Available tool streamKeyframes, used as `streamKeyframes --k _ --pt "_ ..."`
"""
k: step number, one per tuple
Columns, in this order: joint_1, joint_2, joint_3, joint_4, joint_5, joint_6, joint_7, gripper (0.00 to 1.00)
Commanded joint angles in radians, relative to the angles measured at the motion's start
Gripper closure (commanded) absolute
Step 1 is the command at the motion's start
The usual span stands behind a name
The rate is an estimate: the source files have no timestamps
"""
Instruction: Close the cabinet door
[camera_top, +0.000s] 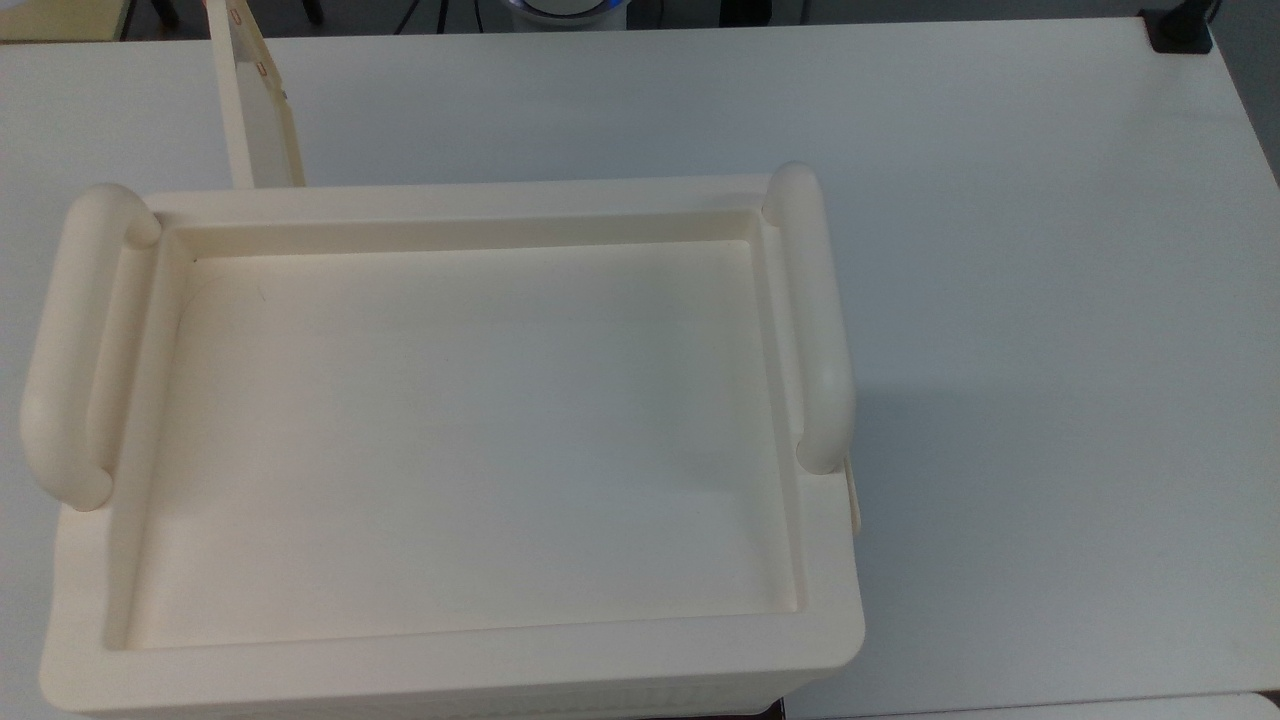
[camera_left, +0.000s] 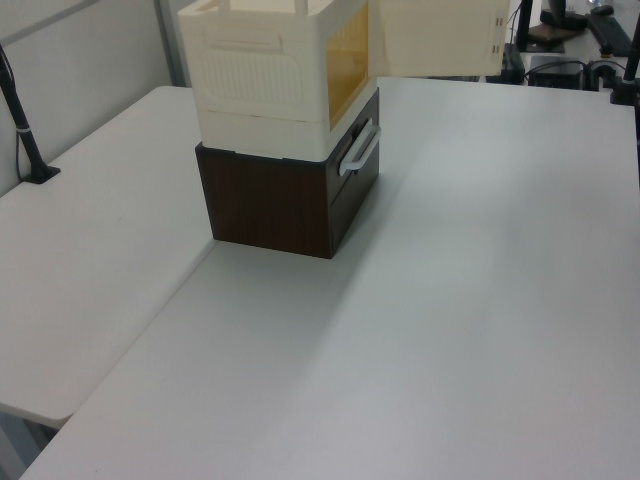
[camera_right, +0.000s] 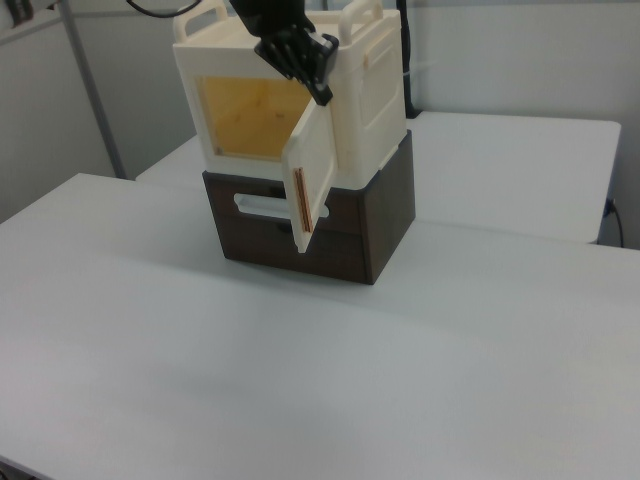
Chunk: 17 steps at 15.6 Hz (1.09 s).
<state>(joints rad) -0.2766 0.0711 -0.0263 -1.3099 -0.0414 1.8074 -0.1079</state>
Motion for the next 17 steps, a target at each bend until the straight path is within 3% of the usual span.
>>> streamKeyframes --k 1,6,11,14,17 --pt "-0.019 -0.005 0.002 -0.061 0.035 0.014 -0.108 1.0" --pt "-0.015 -0.004 0.0 -0.098 0.089 -0.031 -0.124 1.0" --pt "0.029 -0.01 0.038 -0.107 0.319 -0.052 -0.141 1.0" --pt "0.097 -0.007 0.045 -0.104 0.333 -0.042 -0.134 1.0" --pt "0.117 -0.004 0.045 -0.104 0.333 -0.036 -0.134 1.0"
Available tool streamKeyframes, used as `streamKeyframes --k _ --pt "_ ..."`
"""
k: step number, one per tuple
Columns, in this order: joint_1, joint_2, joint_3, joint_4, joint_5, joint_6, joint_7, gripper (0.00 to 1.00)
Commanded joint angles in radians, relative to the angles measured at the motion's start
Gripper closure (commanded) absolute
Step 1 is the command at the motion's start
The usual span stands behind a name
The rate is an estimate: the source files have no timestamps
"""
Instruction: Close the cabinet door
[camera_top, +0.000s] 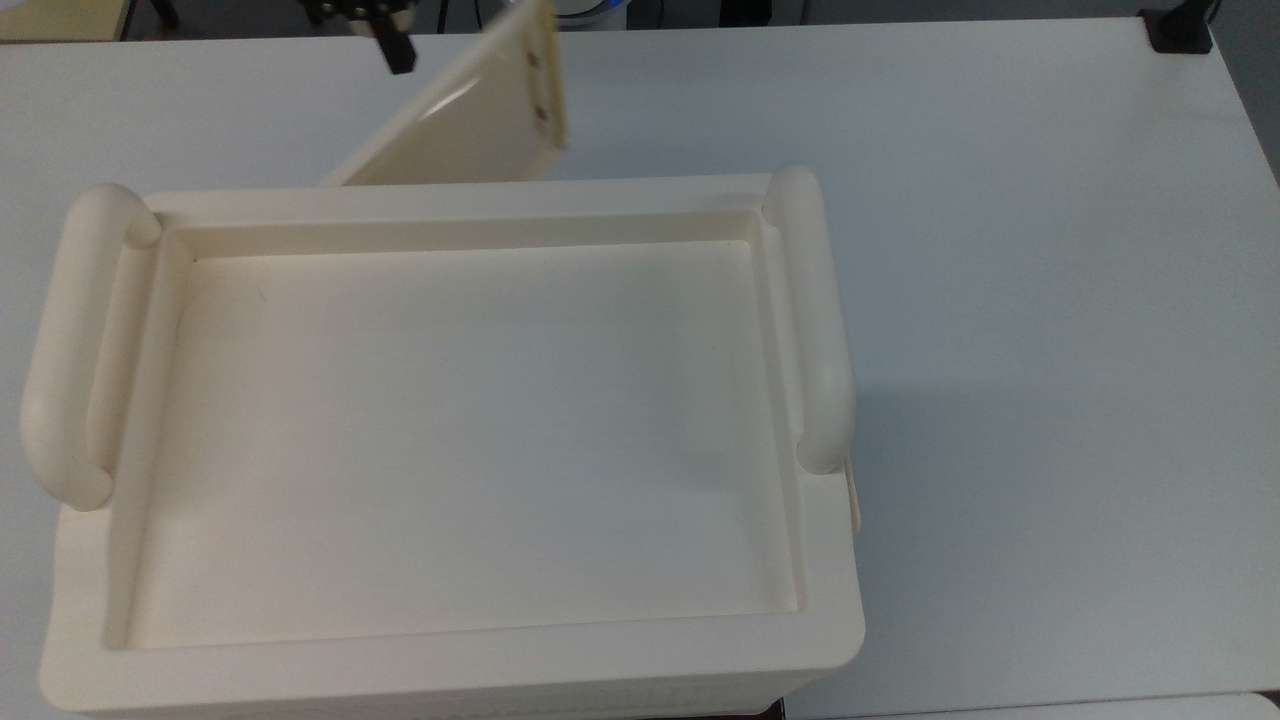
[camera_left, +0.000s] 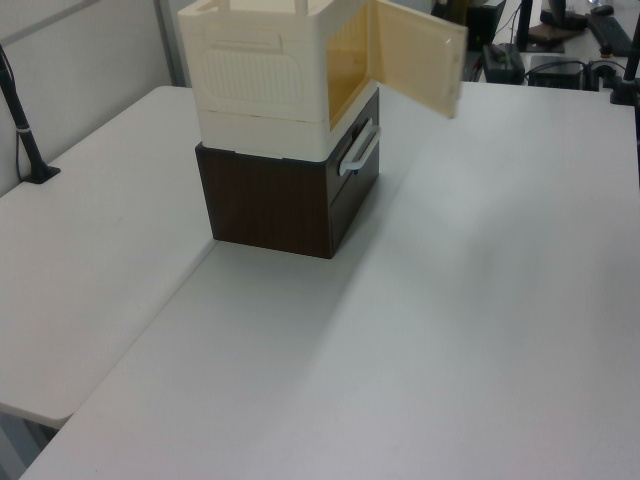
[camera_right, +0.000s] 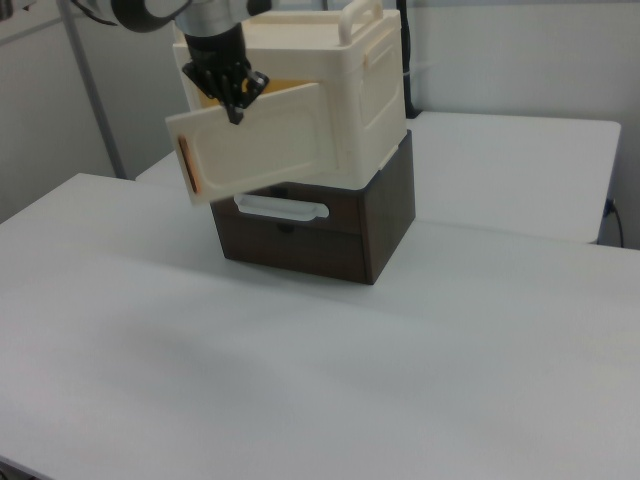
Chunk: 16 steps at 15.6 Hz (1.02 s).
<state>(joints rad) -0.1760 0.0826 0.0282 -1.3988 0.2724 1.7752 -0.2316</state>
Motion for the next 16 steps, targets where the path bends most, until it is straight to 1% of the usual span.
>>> streamKeyframes --k 1,5,8,12,14,16 --pt "0.018 -0.015 -0.01 -0.017 0.019 -0.002 -0.011 1.0" --pt "0.019 -0.003 -0.01 -0.016 0.019 0.01 -0.011 1.0" --pt "0.05 0.006 -0.01 -0.022 0.01 0.069 -0.009 1.0" --pt "0.081 0.039 -0.01 -0.022 -0.01 0.101 0.006 1.0" --pt "0.107 0.043 -0.011 -0.035 -0.062 0.099 0.035 1.0" --pt "0.136 0.043 -0.011 -0.061 -0.149 0.09 0.096 1.0"
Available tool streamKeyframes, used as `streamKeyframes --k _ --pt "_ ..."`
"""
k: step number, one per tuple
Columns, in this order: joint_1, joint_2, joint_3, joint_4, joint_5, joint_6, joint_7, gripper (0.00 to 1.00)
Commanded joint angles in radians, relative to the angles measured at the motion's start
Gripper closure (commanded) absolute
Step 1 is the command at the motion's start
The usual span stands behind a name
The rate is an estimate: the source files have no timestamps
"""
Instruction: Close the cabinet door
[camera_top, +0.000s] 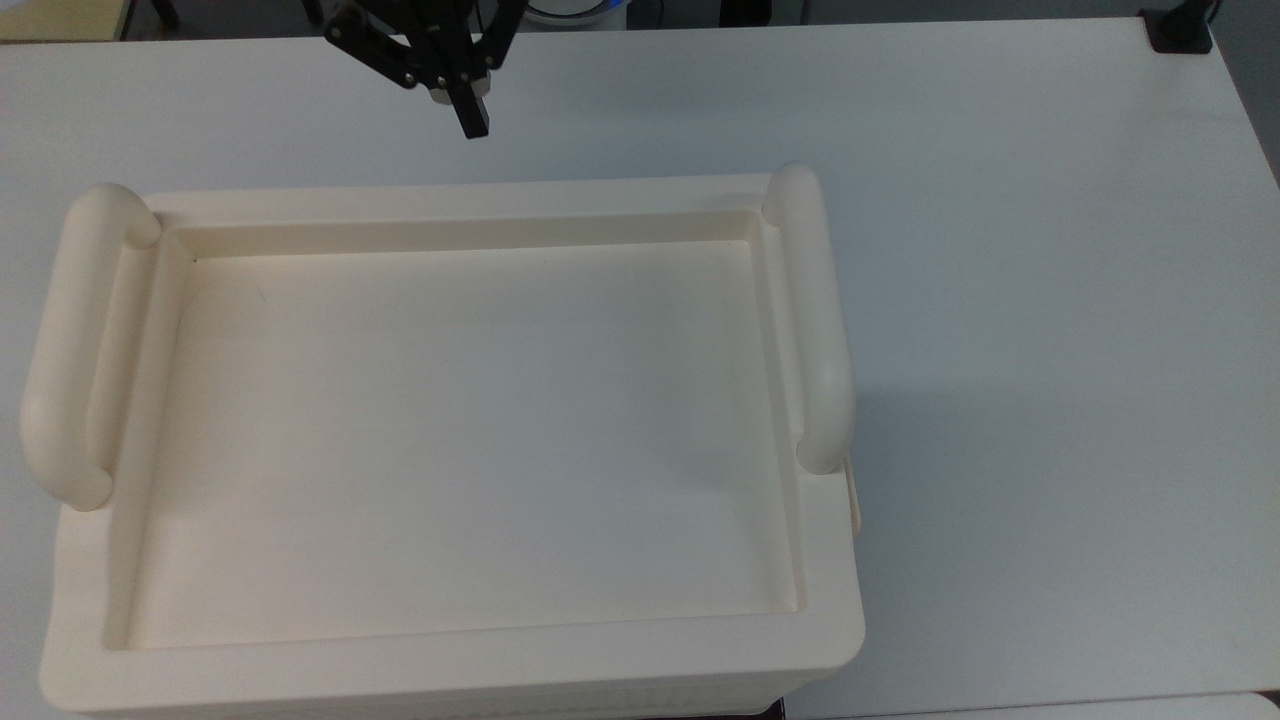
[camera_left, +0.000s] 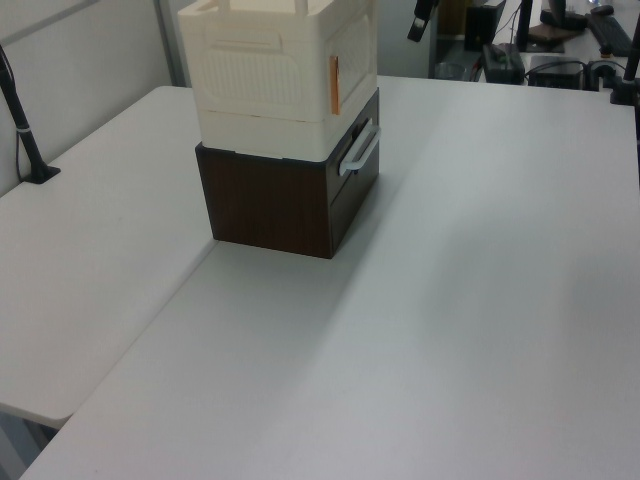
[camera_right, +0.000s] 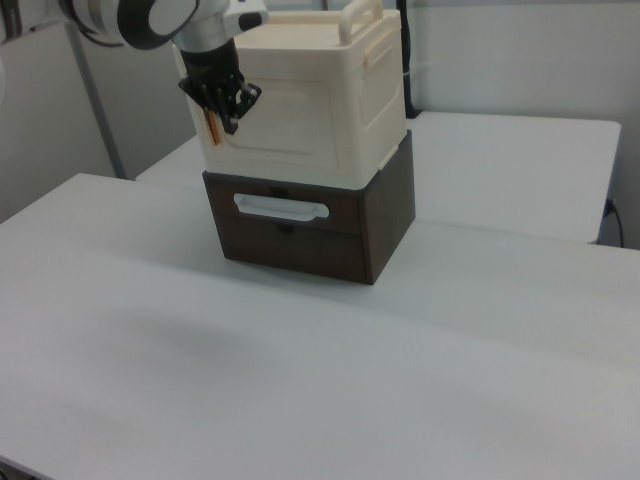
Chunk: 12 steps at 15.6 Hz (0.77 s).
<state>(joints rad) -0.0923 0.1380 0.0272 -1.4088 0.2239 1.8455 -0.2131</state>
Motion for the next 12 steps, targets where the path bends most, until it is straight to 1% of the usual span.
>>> streamKeyframes --k 1,4,6,8,9,11,12 --pt "0.059 -0.014 -0.01 -0.061 -0.144 0.008 0.104 1.0" --pt "0.077 -0.018 -0.01 -0.073 -0.253 -0.092 0.127 1.0" --pt "0.105 -0.021 -0.01 -0.076 -0.323 -0.194 0.133 0.95" --pt "0.108 -0.043 -0.009 -0.091 -0.336 -0.255 0.155 0.87" --pt "0.108 -0.06 -0.009 -0.107 -0.336 -0.261 0.158 0.79" --pt "0.108 -0.078 -0.009 -0.134 -0.336 -0.262 0.161 0.58" --pt "0.109 -0.08 -0.009 -0.145 -0.336 -0.261 0.162 0.38"
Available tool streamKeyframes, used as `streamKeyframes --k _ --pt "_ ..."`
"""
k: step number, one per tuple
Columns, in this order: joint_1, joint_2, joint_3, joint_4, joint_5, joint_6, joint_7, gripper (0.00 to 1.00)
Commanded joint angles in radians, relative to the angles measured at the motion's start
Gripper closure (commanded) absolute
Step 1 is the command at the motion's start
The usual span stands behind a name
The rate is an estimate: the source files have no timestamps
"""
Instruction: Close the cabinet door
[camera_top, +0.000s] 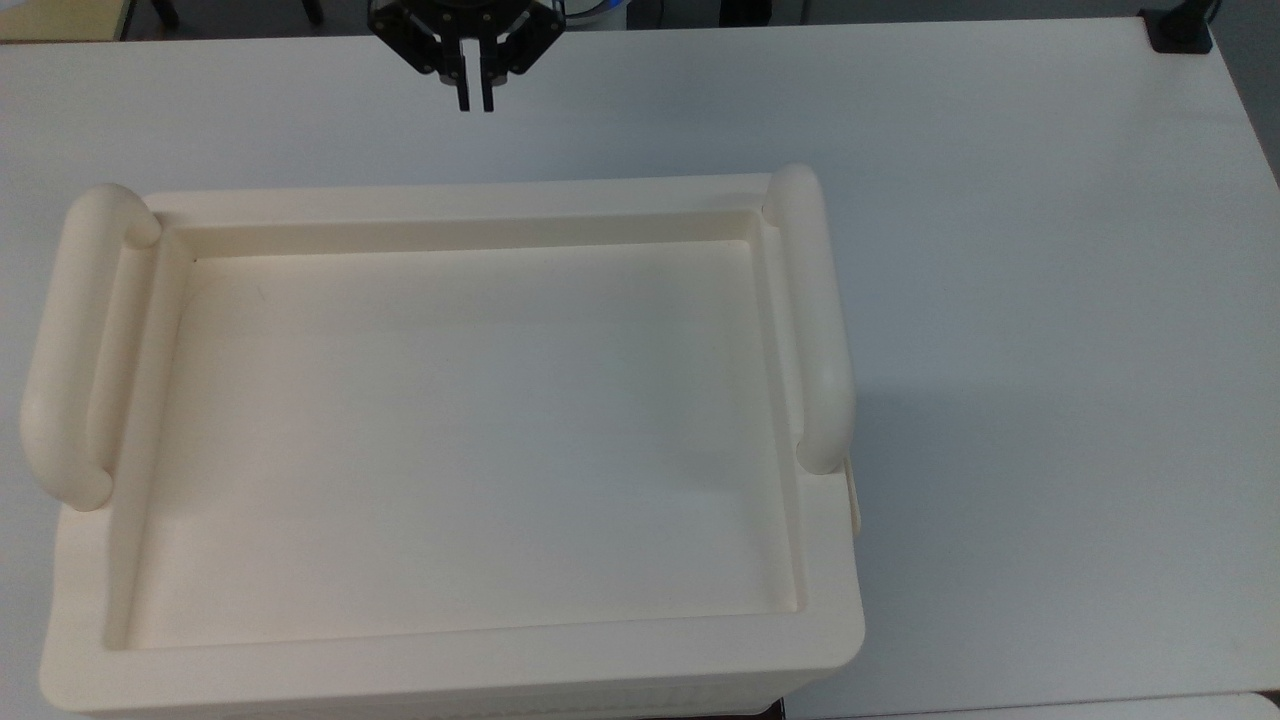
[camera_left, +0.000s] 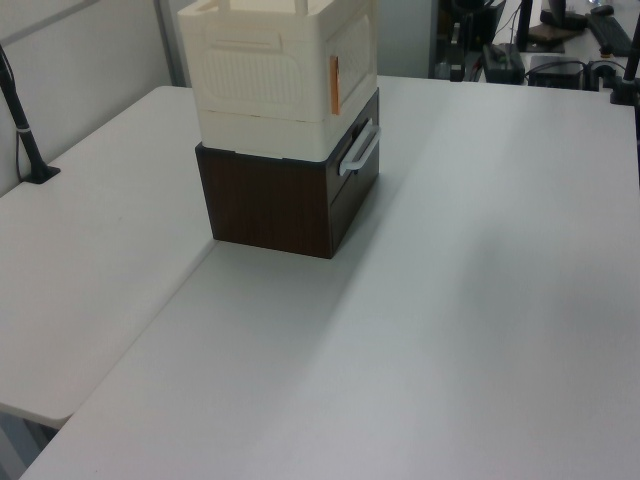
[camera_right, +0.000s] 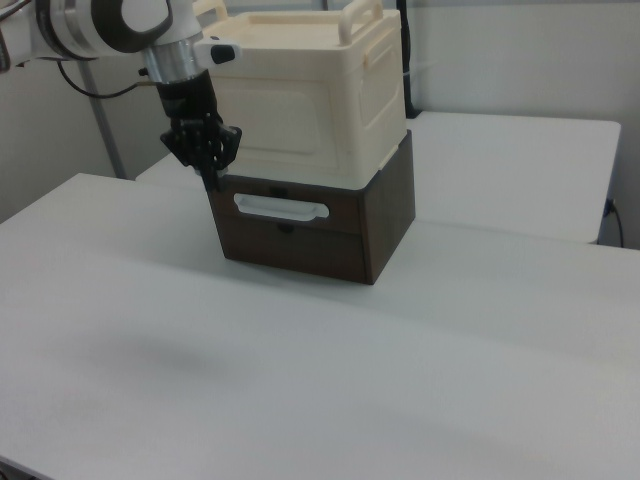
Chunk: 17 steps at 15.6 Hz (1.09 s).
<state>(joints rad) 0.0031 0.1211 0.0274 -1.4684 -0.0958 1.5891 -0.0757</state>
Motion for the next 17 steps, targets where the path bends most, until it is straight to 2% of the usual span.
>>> streamKeyframes --k 1,2,3,8,12,17 --pt "0.015 -0.061 -0.009 -0.089 -0.016 -0.003 0.025 0.24" --pt "0.015 -0.061 -0.009 -0.09 -0.015 -0.001 0.025 0.15" --pt "0.017 -0.063 -0.009 -0.102 -0.016 0.005 0.025 0.01" --pt "0.029 -0.071 -0.012 -0.121 -0.015 0.054 0.028 0.0" --pt "0.049 -0.067 -0.02 -0.122 -0.01 0.109 0.167 0.0" --pt "0.04 -0.066 -0.02 -0.113 -0.001 0.097 0.172 0.0"
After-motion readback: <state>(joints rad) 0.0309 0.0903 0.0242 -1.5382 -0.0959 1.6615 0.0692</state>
